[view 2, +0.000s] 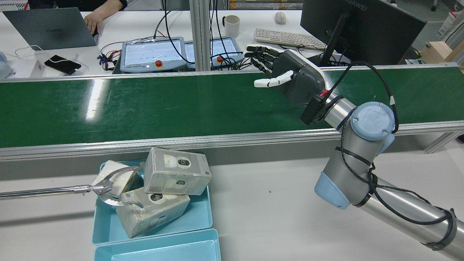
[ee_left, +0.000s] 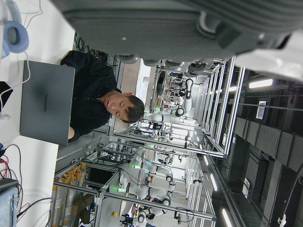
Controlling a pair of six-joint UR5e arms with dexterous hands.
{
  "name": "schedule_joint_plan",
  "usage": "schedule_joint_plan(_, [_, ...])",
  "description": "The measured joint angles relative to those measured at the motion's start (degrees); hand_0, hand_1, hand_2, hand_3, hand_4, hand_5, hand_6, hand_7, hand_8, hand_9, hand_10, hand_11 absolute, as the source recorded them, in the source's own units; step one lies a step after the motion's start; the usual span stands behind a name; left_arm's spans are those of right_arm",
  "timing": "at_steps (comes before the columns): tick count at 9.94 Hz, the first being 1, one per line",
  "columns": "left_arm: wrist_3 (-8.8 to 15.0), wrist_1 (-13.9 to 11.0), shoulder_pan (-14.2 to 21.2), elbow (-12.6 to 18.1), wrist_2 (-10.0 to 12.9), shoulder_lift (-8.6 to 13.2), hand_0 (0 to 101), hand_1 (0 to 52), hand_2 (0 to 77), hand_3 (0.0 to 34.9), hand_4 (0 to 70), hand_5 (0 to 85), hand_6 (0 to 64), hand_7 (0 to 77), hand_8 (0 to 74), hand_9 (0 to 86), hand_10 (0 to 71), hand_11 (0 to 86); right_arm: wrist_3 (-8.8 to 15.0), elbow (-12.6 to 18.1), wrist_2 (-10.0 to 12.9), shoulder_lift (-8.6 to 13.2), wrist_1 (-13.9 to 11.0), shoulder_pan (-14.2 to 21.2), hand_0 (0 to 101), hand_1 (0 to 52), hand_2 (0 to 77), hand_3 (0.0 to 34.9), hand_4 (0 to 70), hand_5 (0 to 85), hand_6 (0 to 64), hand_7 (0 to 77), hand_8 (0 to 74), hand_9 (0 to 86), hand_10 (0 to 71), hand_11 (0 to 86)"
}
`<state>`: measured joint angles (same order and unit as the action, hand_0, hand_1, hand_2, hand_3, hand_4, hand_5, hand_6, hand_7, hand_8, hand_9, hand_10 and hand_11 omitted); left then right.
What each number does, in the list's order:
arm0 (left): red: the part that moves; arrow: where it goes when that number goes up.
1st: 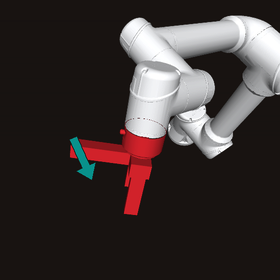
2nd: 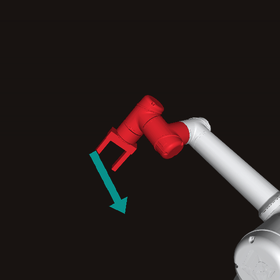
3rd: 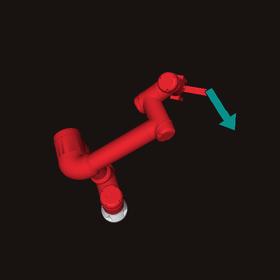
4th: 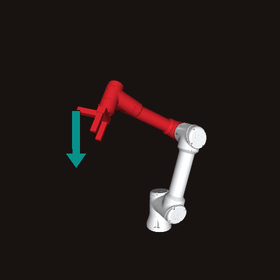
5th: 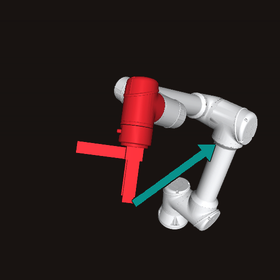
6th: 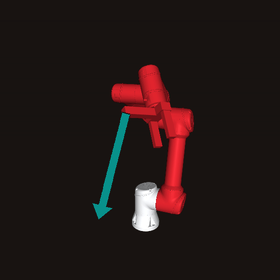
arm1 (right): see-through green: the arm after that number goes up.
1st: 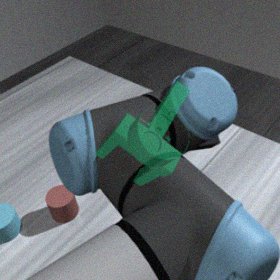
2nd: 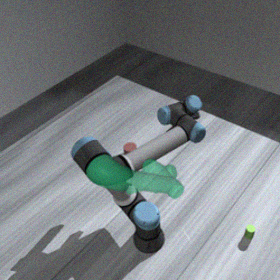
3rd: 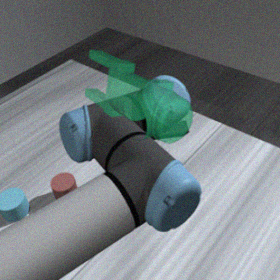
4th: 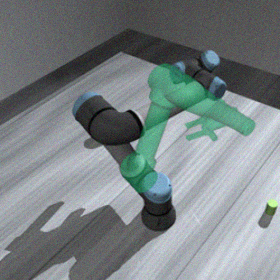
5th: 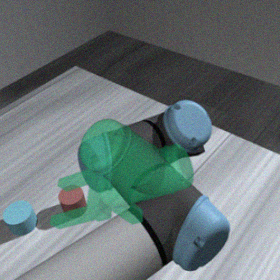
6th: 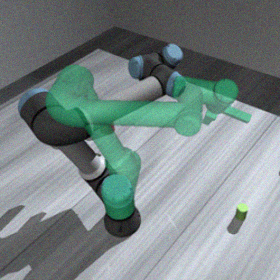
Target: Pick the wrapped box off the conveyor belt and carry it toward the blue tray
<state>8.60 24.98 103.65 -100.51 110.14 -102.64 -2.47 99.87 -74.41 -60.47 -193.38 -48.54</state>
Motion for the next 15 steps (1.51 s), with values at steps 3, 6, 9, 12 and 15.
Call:
schedule_joint_plan(3, [0.0, 0.0, 0.0, 0.0, 0.0, 0.0, 0, 0.0, 1.1, 0.0, 0.0, 1.1, 0.0, 0.5, 0.5, 0.5, 0.5, 0.0, 0.5, 0.0, -0.6, -0.1, -0.3, -0.7, 56, 21.8, 12.5, 1.6, 18.5, 16.9, 9.8, 22.9, 1.1, 3.3, 0.0, 2.2])
schedule_joint_plan(6, [0.0, 0.0, 0.0, 0.0, 0.0, 0.0, 0, 0.0, 1.1, 0.0, 0.0, 1.1, 0.0, 0.5, 0.5, 0.5, 0.5, 0.0, 2.4, 0.0, -1.4, -0.1, -0.4, -1.1, 62, 25.6, 12.0, 1.6, 17.5, 14.7, 6.5, 18.0, 0.0, 2.2, 0.0, 1.6])
schedule_joint_plan(9, [0.0, 0.0, 0.0, 0.0, 0.0, 0.0, 0, 0.0, 1.1, 0.0, 0.0, 1.1, 0.0, 0.5, 0.5, 0.5, 0.5, 0.5, 4.6, 0.1, -2.1, 0.1, -0.5, -1.5, 60, 22.9, 6.0, 1.6, 19.1, 16.4, 6.5, 19.1, 0.0, 2.2, 0.0, 1.6])
schedule_joint_plan(12, [0.0, 0.0, 0.0, 0.0, 0.0, 0.0, 0, 0.0, 1.1, 0.0, 0.0, 1.1, 0.0, 0.5, 0.5, 0.5, 0.5, 0.5, 7.4, 0.1, -2.5, 0.2, -0.5, -1.7, 58, 21.8, 9.3, 1.5, 20.2, 16.4, 7.1, 19.6, 0.0, 2.2, 0.0, 1.6])
schedule_joint_plan(15, [0.0, 0.0, 0.0, 0.0, 0.0, 0.0, 0, 0.0, 1.1, 0.0, 0.0, 1.1, 0.0, 0.5, 0.5, 0.5, 0.5, 0.0, 7.8, -0.2, -3.1, 0.1, -0.5, -2.0, 54, 15.8, 4.9, 1.8, 20.7, 17.5, 7.6, 21.8, 0.0, 2.2, 0.0, 1.6])
